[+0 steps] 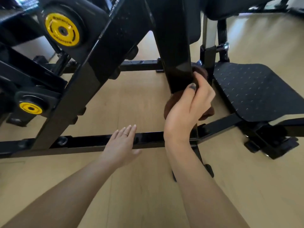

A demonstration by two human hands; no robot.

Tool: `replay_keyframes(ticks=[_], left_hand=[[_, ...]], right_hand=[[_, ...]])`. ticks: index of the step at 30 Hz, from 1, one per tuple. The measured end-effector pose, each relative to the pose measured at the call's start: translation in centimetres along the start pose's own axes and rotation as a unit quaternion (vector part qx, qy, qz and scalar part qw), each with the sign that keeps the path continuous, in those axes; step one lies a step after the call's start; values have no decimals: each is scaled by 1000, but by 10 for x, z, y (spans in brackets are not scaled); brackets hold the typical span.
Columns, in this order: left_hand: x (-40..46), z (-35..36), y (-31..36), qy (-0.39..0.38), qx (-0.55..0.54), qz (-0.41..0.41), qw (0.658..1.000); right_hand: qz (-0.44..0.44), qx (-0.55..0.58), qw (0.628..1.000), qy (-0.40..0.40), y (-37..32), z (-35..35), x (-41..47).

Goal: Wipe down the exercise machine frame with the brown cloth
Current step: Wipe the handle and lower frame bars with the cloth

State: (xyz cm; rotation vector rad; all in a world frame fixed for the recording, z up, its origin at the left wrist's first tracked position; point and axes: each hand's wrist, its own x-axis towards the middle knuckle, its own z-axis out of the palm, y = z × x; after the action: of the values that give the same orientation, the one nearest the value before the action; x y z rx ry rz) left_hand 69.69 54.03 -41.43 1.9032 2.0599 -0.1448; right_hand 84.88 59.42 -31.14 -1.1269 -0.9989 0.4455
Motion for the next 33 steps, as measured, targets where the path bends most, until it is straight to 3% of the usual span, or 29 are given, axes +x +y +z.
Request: replay_keyframes(ticks=[4,8,14,22,24,26,29,33], left_hand=[[16,7,-3,-10,66,11,998],[24,21,-14,-15,98,15,995],[33,25,-27,57,100,56,992],[34,24,-29,82,47,54,994],[34,23,-29,84,44,50,994],[34,24,-29,82,41,44,995],[34,27,-29,84,36,38,995],[33,28,-28,88,30,32,995]], right_hand=[[-50,-62,997,-1,32,-8,-10],[-2,-105,994,-19,80,-23,-28],[97,-221,970,-28,131,-50,-53],[201,-179,963,4,113,-56,-63],[166,-199,965,-41,105,-56,-87],[79,-225,960,-146,98,-52,-113],[-47,-273,917,-288,108,-37,-119],[8,-452,842,-295,132,-22,-80]])
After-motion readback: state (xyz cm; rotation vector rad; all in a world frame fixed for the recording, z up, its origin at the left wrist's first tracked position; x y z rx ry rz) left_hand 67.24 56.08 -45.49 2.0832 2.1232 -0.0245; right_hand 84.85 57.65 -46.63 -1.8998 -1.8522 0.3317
